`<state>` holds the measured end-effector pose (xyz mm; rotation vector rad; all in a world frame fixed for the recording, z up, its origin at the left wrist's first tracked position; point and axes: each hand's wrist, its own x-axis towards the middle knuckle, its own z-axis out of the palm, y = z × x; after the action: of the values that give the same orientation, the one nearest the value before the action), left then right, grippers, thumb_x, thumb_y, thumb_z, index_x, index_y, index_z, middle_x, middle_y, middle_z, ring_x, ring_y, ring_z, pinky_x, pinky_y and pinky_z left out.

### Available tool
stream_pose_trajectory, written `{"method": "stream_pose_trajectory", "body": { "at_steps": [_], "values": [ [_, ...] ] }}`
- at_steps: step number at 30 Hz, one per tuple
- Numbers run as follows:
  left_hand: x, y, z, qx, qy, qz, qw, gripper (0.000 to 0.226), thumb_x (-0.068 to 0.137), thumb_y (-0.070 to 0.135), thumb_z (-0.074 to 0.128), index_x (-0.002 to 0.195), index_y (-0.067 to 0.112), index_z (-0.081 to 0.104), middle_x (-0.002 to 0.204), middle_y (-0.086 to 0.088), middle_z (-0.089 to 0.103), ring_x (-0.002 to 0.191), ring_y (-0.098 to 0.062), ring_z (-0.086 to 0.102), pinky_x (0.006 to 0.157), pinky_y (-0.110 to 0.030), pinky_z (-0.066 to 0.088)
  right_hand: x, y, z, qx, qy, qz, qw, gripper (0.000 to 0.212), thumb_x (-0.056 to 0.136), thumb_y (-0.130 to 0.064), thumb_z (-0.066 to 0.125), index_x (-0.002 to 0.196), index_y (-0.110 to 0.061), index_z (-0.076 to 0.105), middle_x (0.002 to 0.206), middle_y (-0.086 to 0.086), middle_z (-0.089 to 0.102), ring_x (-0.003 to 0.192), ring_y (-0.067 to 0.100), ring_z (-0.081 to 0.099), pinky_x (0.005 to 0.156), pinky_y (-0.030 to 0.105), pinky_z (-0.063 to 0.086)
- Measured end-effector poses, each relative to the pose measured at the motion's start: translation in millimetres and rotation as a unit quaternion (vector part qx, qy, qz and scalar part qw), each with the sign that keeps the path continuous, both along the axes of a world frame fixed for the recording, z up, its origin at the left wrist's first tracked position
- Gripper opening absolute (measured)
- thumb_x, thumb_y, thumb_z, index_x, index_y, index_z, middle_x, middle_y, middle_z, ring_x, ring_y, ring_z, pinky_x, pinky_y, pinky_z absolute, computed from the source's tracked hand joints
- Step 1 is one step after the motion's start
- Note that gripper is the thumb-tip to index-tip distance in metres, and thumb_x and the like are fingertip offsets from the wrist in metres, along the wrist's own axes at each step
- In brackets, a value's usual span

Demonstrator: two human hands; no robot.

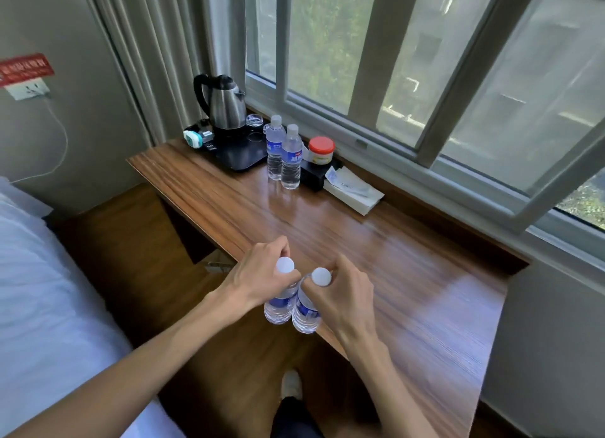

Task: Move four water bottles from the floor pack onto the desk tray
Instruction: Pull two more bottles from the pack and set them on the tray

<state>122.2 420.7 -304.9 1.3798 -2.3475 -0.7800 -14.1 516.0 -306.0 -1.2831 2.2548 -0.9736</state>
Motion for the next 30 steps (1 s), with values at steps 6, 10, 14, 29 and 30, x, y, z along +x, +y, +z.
{"method": "stream_pose_trajectory", "body": {
  "at_steps": [6, 10, 14, 29, 30],
  "values": [
    [5, -84, -1, -0.006, -0.005, -0.01, 1.0, 0.029, 0.077, 0.036, 0.071, 0.082, 0.016, 0.051, 0.066, 0.005, 0.055, 0.064, -0.019, 0.053, 0.048, -0.029, 0.034, 11, -84, -7, -0.006, -0.025, -0.039, 0.999, 0.03, 0.066, -0.039, 0.069, 0.075, -0.014, 0.054, 0.065, -0.003, 0.062, 0.065, 0.02, 0.06, 0.057, 0.036, 0.049],
    [2, -145, -2, -0.013, -0.003, -0.031, 0.999, 0.03, 0.077, 0.035, 0.072, 0.081, 0.015, 0.05, 0.061, 0.005, 0.051, 0.06, -0.019, 0.048, 0.049, -0.03, 0.034, 13, -141, -13, -0.016, -0.057, -0.061, 0.996, 0.034, 0.063, -0.048, 0.064, 0.075, -0.018, 0.055, 0.067, -0.005, 0.063, 0.064, 0.014, 0.06, 0.052, 0.028, 0.044],
    [3, -202, -7, -0.001, 0.004, -0.031, 1.0, 0.031, 0.077, 0.036, 0.072, 0.08, 0.017, 0.049, 0.06, 0.004, 0.051, 0.058, -0.02, 0.048, 0.049, -0.031, 0.035, 15, -197, -14, 0.004, -0.066, -0.077, 0.995, 0.028, 0.068, -0.042, 0.07, 0.077, -0.019, 0.055, 0.072, -0.006, 0.065, 0.068, 0.013, 0.061, 0.054, 0.024, 0.042],
    [-11, -386, -18, 0.015, 0.033, -0.079, 0.996, 0.028, 0.069, 0.031, 0.073, 0.077, 0.017, 0.05, 0.065, -0.003, 0.061, 0.068, -0.033, 0.057, 0.057, -0.036, 0.042, 25, -365, -15, 0.004, -0.08, -0.199, 0.977, 0.03, 0.064, -0.046, 0.066, 0.076, -0.022, 0.054, 0.075, -0.006, 0.067, 0.075, 0.02, 0.062, 0.065, 0.031, 0.046],
    [-13, -395, -19, 0.019, 0.033, -0.087, 0.996, 0.029, 0.069, 0.032, 0.072, 0.077, 0.017, 0.05, 0.065, -0.003, 0.061, 0.068, -0.033, 0.057, 0.058, -0.037, 0.044, 25, -373, -15, 0.004, -0.082, -0.21, 0.974, 0.029, 0.064, -0.045, 0.067, 0.076, -0.022, 0.053, 0.074, -0.006, 0.067, 0.074, 0.021, 0.062, 0.064, 0.031, 0.044]
  ]
}}
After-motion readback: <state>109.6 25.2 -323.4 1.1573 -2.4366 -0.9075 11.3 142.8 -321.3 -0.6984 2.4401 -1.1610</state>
